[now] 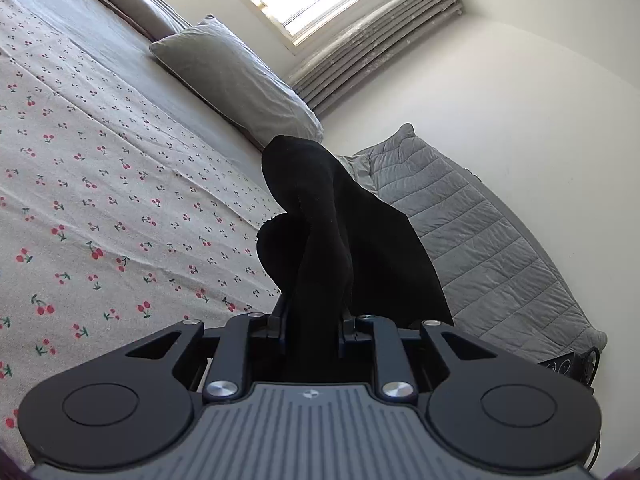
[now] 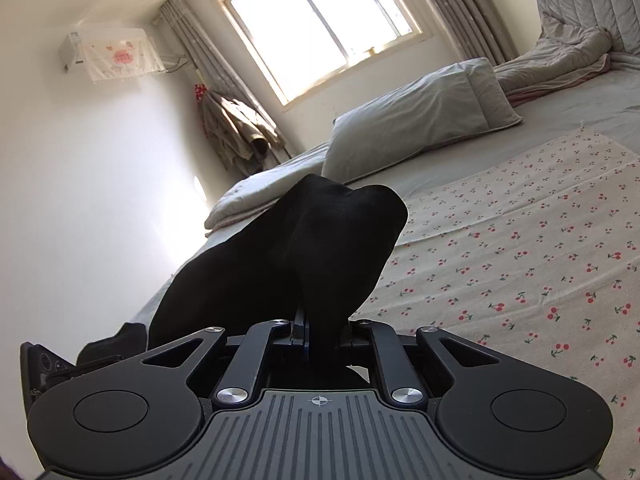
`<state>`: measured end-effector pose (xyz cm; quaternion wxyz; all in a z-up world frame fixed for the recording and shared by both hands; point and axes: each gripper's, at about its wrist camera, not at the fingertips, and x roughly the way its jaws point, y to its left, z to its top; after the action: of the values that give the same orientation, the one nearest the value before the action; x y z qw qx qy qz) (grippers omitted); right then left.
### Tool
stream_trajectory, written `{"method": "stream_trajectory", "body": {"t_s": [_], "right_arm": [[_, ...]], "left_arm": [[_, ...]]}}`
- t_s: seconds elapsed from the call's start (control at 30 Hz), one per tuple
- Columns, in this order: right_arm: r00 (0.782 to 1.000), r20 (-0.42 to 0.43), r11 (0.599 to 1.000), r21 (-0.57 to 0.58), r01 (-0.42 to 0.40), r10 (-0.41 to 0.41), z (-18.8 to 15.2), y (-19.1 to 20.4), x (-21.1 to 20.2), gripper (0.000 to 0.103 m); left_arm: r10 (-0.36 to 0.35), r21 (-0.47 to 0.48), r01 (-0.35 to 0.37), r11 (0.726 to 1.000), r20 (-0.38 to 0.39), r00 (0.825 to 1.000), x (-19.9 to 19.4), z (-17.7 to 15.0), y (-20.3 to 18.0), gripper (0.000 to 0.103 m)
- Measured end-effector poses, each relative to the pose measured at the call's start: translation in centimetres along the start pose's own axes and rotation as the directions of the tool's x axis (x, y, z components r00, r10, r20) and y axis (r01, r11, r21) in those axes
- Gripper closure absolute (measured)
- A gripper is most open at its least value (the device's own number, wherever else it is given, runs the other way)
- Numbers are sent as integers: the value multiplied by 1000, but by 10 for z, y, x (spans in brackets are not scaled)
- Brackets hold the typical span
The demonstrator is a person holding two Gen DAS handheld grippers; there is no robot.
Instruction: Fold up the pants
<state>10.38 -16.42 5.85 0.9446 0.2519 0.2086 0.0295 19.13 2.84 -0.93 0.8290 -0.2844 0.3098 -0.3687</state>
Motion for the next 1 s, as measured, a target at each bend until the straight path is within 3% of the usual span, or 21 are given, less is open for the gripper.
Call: {"method": "stream_trajectory", "body": {"t_s": [0.2,0.27,0.33,0.37,0.4,0.5,0.67,0.83,1.0], "right_arm": [[996,-12,996,8,86,-86,5,-47,54,92],[992,-63,993,31,115,-113,0,-65,76,92],[964,-129,971,21,237,-232,-10,-76,96,87],[947,-150,958,-6,287,-285,-14,-80,104,82],[938,-159,951,-26,308,-308,-19,-84,107,68],[934,-152,946,-56,319,-324,-19,-82,105,51],[931,-159,940,-150,307,-329,-18,-58,77,33],[917,-191,926,-217,308,-350,-24,-41,37,27],[910,-270,947,-153,281,-314,-36,-41,9,25]], "left_arm": [[67,-14,-67,998,-12,998,62,14,32,82],[137,-26,-137,990,-22,990,82,15,54,81],[262,-28,-263,965,-6,965,92,15,72,74],[273,-42,-272,961,0,962,92,15,81,69],[258,-70,-258,964,-4,966,89,16,90,62],[258,-95,-259,961,-25,966,77,23,93,59],[331,13,-331,944,-99,939,48,27,62,54],[396,129,-378,917,-174,902,22,5,21,49],[383,165,-350,922,-253,889,8,-25,14,46]]}}
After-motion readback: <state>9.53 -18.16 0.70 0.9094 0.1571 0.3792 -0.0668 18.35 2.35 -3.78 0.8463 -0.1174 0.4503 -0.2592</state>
